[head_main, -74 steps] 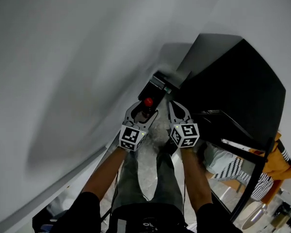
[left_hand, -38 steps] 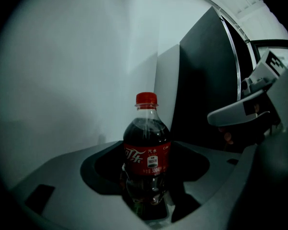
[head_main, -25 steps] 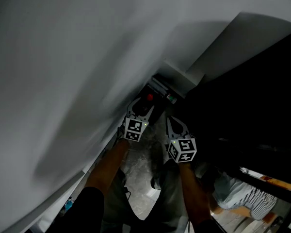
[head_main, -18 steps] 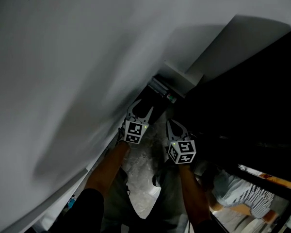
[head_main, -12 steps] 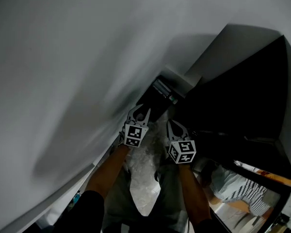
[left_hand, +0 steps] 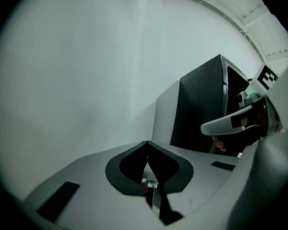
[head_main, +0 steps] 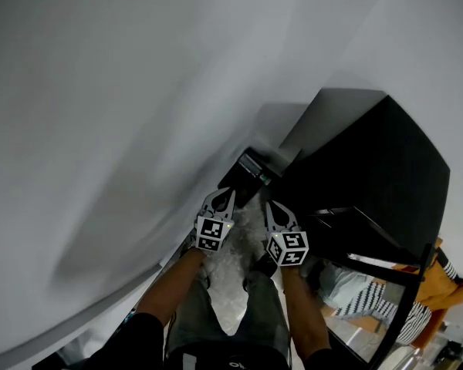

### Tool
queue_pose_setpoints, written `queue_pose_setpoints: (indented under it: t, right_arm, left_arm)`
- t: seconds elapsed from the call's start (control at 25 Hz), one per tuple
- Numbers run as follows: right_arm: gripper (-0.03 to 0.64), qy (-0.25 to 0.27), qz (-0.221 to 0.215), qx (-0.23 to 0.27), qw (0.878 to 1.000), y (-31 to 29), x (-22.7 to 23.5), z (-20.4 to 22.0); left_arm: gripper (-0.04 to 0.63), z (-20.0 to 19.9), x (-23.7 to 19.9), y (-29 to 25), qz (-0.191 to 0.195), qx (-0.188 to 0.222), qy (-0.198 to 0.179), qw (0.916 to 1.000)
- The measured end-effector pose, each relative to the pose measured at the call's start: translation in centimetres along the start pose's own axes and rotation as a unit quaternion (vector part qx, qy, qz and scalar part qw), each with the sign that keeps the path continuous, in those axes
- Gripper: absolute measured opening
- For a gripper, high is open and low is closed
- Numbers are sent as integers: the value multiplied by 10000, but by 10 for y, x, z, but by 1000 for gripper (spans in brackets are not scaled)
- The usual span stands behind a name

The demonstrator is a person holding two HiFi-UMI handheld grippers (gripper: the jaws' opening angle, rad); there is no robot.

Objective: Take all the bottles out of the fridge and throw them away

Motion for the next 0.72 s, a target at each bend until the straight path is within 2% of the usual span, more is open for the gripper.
queue_pose_setpoints:
  t: [0.12, 0.28, 0.48, 0.72]
  right_arm:
    - [8, -47, 46, 71, 10000, 26, -14, -35]
    - [8, -22, 109, 280, 9995, 54, -29, -81]
    - [8, 20, 212, 415, 9989, 91, -58, -115]
    - [8, 113, 308, 672, 9972, 125, -85, -145]
  left_arm:
    - [8, -49, 9, 29, 8, 112, 88, 9999]
    - [8, -108, 24, 53, 201, 265, -34, 9994]
    - [8, -151, 40, 97, 466, 277, 28, 9985]
    - [8, -190, 55, 142, 747, 489, 30, 9960]
Point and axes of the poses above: the fingertips, and each gripper's own axes: y backward along the fingers, x to its right, z out of its underside, the point moved 6 cm from there along y, backward along the fingers, and after that the axes turned 4 degrees about -z, right-handed, at the moved point
